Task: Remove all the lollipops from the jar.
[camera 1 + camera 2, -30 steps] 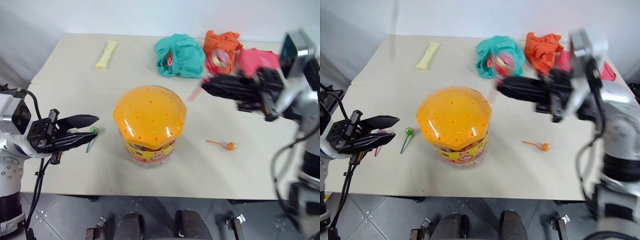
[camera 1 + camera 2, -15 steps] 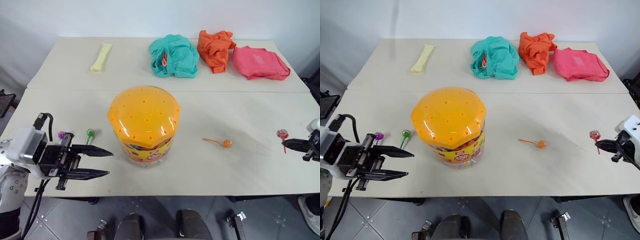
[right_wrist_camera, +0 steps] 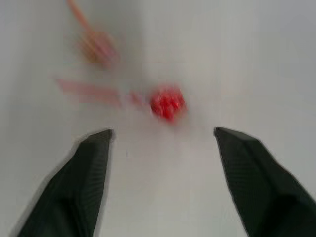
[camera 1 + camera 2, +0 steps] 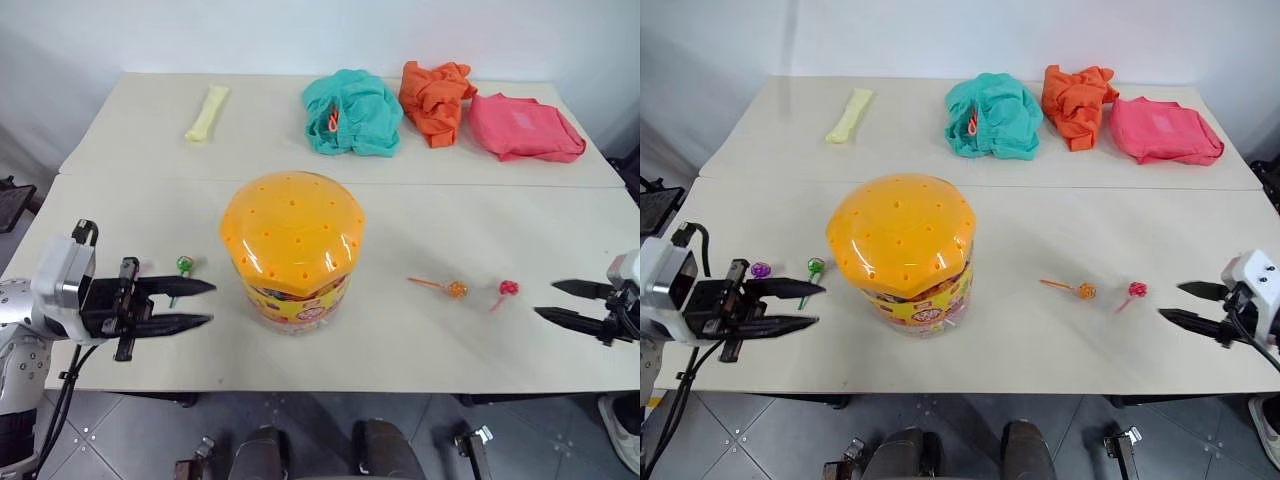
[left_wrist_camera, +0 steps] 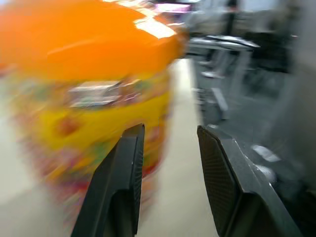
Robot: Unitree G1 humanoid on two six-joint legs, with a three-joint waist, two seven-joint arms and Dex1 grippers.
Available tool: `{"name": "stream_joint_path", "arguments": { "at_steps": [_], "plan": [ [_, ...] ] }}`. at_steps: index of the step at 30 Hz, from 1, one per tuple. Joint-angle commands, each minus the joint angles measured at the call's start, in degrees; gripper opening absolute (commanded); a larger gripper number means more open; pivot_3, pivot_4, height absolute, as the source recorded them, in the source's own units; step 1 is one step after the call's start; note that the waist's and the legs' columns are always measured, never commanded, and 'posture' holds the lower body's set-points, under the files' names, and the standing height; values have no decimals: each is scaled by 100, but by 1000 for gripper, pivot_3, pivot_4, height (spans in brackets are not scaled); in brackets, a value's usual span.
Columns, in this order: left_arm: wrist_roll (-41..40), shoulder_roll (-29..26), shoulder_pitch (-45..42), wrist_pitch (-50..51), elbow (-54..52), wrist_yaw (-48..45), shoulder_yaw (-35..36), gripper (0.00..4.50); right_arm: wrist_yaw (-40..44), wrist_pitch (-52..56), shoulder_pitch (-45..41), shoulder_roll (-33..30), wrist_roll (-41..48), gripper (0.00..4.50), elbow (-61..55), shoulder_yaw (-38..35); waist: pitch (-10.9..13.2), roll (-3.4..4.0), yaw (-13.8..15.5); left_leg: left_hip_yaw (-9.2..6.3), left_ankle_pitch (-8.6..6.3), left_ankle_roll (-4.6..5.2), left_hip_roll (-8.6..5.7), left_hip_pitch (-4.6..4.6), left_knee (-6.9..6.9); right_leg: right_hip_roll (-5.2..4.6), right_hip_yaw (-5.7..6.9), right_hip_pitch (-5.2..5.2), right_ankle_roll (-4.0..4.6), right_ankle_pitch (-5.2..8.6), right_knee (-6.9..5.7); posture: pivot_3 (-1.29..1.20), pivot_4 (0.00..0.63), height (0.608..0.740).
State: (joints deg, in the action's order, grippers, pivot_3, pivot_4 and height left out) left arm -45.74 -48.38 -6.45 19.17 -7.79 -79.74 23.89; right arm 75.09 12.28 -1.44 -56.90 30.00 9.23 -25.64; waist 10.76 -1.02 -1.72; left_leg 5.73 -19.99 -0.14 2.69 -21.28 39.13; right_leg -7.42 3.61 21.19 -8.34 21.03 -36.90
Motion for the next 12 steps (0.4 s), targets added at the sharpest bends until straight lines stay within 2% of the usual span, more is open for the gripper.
{"name": "stream_joint_path", "arguments": {
  "at_steps": [1, 5, 9, 12],
  "plan": [
    [638, -22, 253, -345, 436, 444, 153, 1826, 44, -214, -118, 472, 773, 4480, -995, -396, 0, 0, 9, -1, 0, 0, 0, 0, 0, -1, 0, -2, 0, 0, -1, 0, 150, 740],
    [1350, 164, 699, -836, 512, 1007, 72, 1826, 168, -527, 89, 860, 731, 4480, -1969, 21, 0, 0, 25, -5, -2, 1, -1, -5, -1, -7, 3, -3, -3, -1, -5, 0, 150, 740],
    [1470, 614, 908, -961, 18, 1706, 84, 1826, 7, -1178, 295, 1382, 173, 4480, -2473, 779, -4, -9, 113, -21, -4, 1, -1, -6, 1, -9, 17, -12, -4, -3, -3, 0, 150, 740],
    [1585, 815, 947, -893, -373, 2240, 86, 1826, -364, -1468, 352, 1726, -161, 4480, -2495, 1045, -5, -12, 155, -23, -4, 2, -5, -6, 4, -14, 18, -19, -7, -5, 0, 0, 150, 740]
  ]
}}
